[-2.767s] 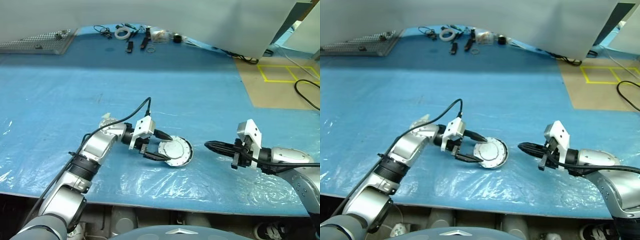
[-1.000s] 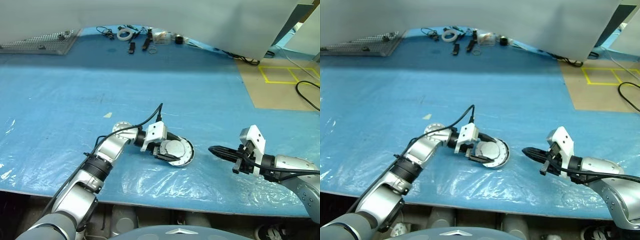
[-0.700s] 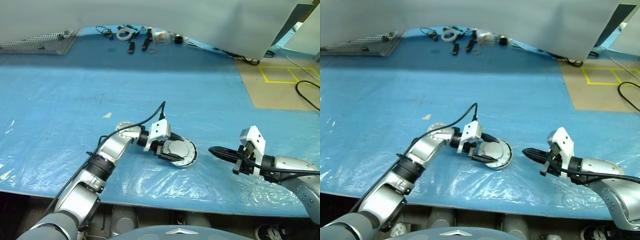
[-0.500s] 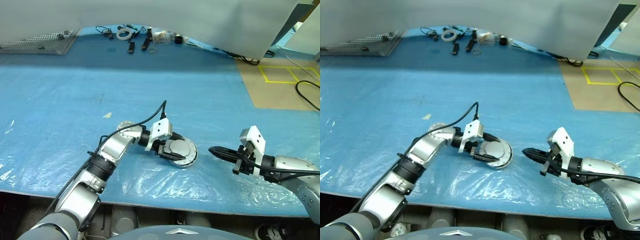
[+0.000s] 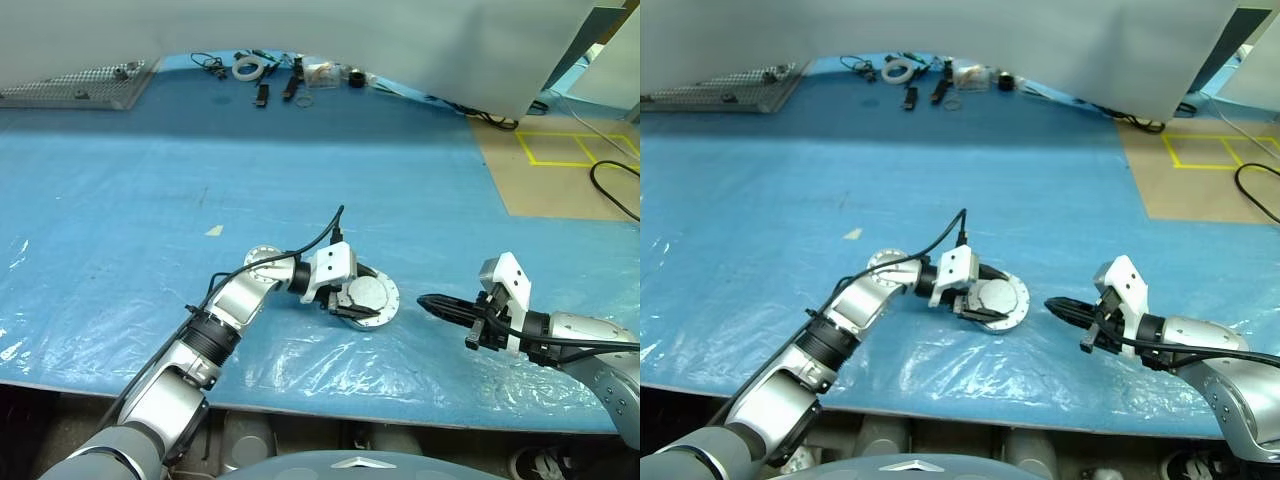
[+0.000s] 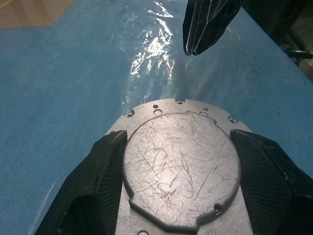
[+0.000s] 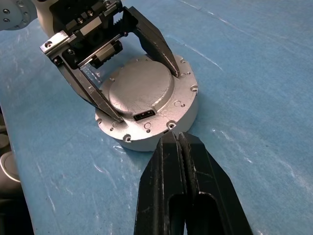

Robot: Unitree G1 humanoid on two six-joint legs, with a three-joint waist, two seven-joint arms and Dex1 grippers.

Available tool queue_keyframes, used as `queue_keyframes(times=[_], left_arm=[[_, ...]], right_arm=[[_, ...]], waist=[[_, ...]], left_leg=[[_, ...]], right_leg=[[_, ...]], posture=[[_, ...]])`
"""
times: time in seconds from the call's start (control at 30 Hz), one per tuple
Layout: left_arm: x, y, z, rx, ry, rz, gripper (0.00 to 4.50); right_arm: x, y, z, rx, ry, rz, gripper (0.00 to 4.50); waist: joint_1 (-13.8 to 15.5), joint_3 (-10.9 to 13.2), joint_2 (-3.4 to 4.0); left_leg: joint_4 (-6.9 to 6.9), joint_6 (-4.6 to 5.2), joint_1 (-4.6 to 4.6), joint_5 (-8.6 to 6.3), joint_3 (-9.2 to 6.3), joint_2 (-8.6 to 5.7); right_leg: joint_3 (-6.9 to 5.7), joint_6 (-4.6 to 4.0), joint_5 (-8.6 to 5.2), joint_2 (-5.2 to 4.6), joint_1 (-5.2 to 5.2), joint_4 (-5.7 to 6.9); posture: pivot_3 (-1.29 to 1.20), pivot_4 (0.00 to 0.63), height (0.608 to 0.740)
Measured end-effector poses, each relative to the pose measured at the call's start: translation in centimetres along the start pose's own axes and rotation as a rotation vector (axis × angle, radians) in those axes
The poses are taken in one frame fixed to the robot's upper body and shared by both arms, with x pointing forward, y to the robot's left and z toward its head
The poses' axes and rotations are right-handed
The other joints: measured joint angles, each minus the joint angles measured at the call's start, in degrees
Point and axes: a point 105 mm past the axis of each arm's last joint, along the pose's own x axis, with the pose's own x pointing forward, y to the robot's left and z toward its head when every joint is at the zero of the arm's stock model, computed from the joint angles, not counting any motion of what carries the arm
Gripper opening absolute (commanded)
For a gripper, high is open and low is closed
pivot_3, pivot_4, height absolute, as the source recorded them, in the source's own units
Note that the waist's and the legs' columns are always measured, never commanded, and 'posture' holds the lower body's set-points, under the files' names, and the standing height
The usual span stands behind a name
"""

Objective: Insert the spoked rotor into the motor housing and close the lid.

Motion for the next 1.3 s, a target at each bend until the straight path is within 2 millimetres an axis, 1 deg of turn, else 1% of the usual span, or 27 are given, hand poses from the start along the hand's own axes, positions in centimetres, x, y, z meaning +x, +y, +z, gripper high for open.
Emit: queue_keyframes(times=[0.23, 0.4, 0.53, 0.77, 1.13, 1.3], left_arm=[[-1.5, -0.1, -0.1, -0.069, -0.031, -0.041, 3.09], [-1.9, -0.3, 0.2, -0.102, -0.049, -0.066, 3.09], [-2.0, -0.4, -0.2, -0.052, -0.024, -0.060, 3.09], [-2.1, -0.7, -0.7, 0.013, -0.029, -0.061, 3.09], [-1.9, -0.8, -0.9, 0.058, -0.026, -0.060, 3.09], [-1.4, -0.5, -1.1, 0.097, -0.009, -0.055, 3.09]], right_arm=[[0.0, 0.0, 0.1, -0.006, 0.000, 0.001, 0.00], [0.0, -0.1, 0.1, -0.011, 0.002, -0.001, 0.00], [0.0, -0.1, 0.1, -0.012, 0.003, -0.004, 0.00], [0.0, -0.2, 0.0, -0.015, 0.009, -0.010, 0.00], [-0.1, -0.3, -0.1, -0.016, 0.014, -0.012, 0.00], [0.0, -0.5, 0.1, -0.025, 0.012, -0.010, 0.00]], waist=[[-0.2, 0.0, 0.00], [-0.1, 0.0, 0.00], [-0.1, 0.0, 0.00], [-0.1, 0.0, 0.01], [0.0, 0.0, 0.02], [0.1, 0.0, 0.05]], left_leg=[[-0.03, 0.00, 0.00, 0.00, 0.00, 0.01], [-0.03, 0.00, 0.00, 0.00, 0.00, 0.01], [-0.06, 0.00, -0.01, 0.00, 0.00, 0.01], [-0.07, 0.00, 0.00, 0.00, 0.00, 0.01], [-0.05, 0.00, 0.02, 0.00, 0.00, -0.01], [0.04, 0.01, 0.30, -0.01, 0.01, -0.02]], right_leg=[[0.00, 0.00, 0.00, 0.01, -0.02, 0.00], [0.00, -0.01, -0.01, 0.01, -0.04, 0.00], [0.00, 0.00, 0.00, 0.01, -0.04, -0.02], [0.00, 0.08, 0.05, 0.00, -0.04, -0.01], [0.00, 0.07, 0.04, 0.00, 0.02, -0.01], [-0.02, -0.06, -0.06, -0.17, 0.45, -0.05]], posture=[[0.00, 0.150, 0.740], [0.00, 0.150, 0.740], [0.00, 0.150, 0.740], [0.00, 0.150, 0.740], [0.00, 0.150, 0.740], [0.00, 0.150, 0.740]])
